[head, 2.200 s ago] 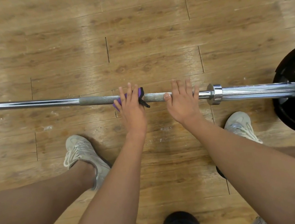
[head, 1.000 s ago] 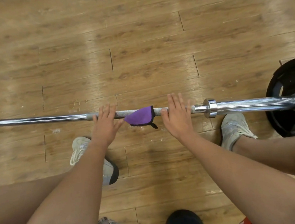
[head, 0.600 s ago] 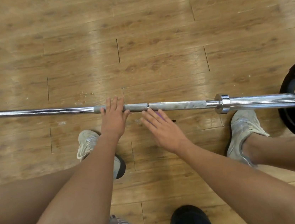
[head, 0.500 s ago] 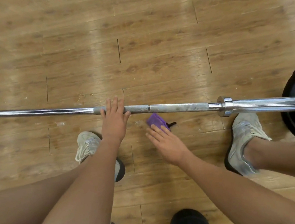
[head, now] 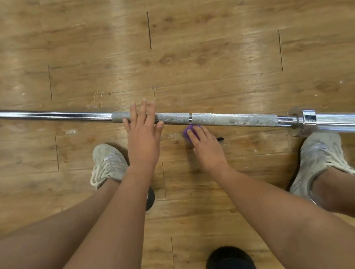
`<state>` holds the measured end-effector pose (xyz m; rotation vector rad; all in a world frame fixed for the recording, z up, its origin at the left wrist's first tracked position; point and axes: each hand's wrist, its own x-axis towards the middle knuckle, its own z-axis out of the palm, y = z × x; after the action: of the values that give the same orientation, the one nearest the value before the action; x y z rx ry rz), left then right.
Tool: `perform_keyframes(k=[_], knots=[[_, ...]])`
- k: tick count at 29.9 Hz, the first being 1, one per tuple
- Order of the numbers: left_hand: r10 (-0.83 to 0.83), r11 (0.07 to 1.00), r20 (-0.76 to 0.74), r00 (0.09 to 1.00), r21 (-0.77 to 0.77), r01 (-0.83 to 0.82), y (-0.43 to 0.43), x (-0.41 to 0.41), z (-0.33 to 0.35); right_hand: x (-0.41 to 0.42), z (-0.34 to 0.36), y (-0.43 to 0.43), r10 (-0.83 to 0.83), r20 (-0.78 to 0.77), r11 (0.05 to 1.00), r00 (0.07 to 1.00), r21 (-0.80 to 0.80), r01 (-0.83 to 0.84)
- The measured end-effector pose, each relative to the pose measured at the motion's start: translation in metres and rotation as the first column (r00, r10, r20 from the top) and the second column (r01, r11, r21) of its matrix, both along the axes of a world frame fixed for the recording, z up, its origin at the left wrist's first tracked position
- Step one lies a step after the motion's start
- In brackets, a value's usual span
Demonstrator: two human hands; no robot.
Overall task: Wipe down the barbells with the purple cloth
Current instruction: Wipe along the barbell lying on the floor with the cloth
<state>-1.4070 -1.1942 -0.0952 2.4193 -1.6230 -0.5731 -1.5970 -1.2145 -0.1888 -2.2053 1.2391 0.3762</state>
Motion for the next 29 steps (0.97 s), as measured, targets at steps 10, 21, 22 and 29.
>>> perform_keyframes(k=[10,21,22,29], knots=[[0.017,1.000,-0.003,1.000,0.016,-0.017,-0.004,-0.003,0.002,-0.012,0.033,0.000,0.024,0.183,0.999,0.983,0.035,-0.031],[0.004,0.997,-0.040,0.999,0.075,-0.001,-0.009,-0.022,0.010,-0.033,0.114,0.004,0.084,0.528,0.819,0.845,-0.519,0.243],[0.005,0.996,-0.040,0.999,0.086,-0.002,-0.009,-0.022,0.011,-0.038,0.118,-0.002,0.055,0.520,0.795,0.852,-0.539,0.277],[-0.081,0.986,-0.041,0.996,0.145,0.086,-0.014,-0.037,0.019,-0.044,0.105,-0.034,0.051,0.355,0.849,0.934,-0.508,0.147]])
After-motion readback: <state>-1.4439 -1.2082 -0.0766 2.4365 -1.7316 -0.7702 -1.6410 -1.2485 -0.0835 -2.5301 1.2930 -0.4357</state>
